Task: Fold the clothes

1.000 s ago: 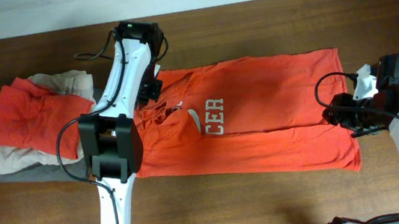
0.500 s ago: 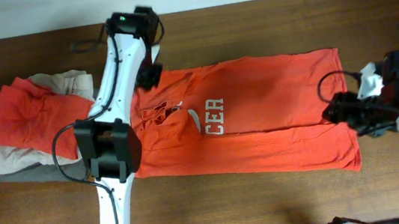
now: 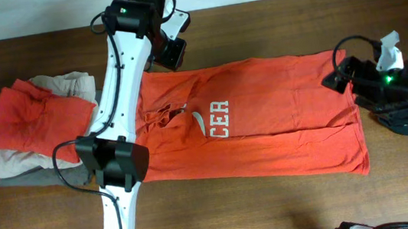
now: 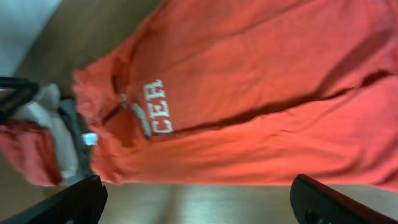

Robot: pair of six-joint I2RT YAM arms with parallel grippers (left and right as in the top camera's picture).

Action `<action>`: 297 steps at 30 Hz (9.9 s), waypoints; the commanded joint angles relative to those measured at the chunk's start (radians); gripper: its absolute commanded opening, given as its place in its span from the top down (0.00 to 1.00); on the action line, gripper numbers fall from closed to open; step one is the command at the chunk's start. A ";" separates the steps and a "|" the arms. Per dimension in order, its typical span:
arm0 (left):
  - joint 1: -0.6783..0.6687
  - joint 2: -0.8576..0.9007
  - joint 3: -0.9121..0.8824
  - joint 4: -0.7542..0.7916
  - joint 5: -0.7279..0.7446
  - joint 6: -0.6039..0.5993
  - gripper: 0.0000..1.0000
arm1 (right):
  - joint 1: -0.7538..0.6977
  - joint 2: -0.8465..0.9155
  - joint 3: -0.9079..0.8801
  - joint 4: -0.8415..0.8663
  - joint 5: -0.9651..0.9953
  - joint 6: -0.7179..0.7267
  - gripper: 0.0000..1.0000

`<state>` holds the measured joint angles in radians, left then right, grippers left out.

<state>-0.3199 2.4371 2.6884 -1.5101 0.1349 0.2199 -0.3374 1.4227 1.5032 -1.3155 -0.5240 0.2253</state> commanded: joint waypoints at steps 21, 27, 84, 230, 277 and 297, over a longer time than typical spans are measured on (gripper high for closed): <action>0.027 -0.016 0.008 -0.068 0.026 0.021 0.61 | 0.068 0.982 0.904 -0.260 0.035 0.793 0.22; 0.027 -0.016 0.007 -0.069 0.026 0.021 0.61 | 0.071 1.005 0.920 -0.270 0.072 0.657 0.08; -0.019 -0.016 0.007 -0.081 0.071 -0.002 0.61 | 0.056 1.331 1.087 -0.144 0.145 1.035 0.19; 0.011 -0.016 0.008 -0.160 -0.027 -0.002 0.65 | 0.121 0.951 0.584 -0.384 0.458 0.618 0.96; 0.271 -0.506 0.008 -0.166 0.034 -0.002 0.64 | 0.073 0.094 0.507 -0.383 0.679 0.588 0.60; 0.291 -0.293 -0.037 -0.059 0.170 -0.023 0.44 | 0.073 0.437 0.489 -0.358 0.373 0.574 0.43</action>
<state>-0.0231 2.1368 2.6400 -1.5578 0.2371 0.2070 -0.2630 1.7420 2.0029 -1.6661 -0.0563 0.8322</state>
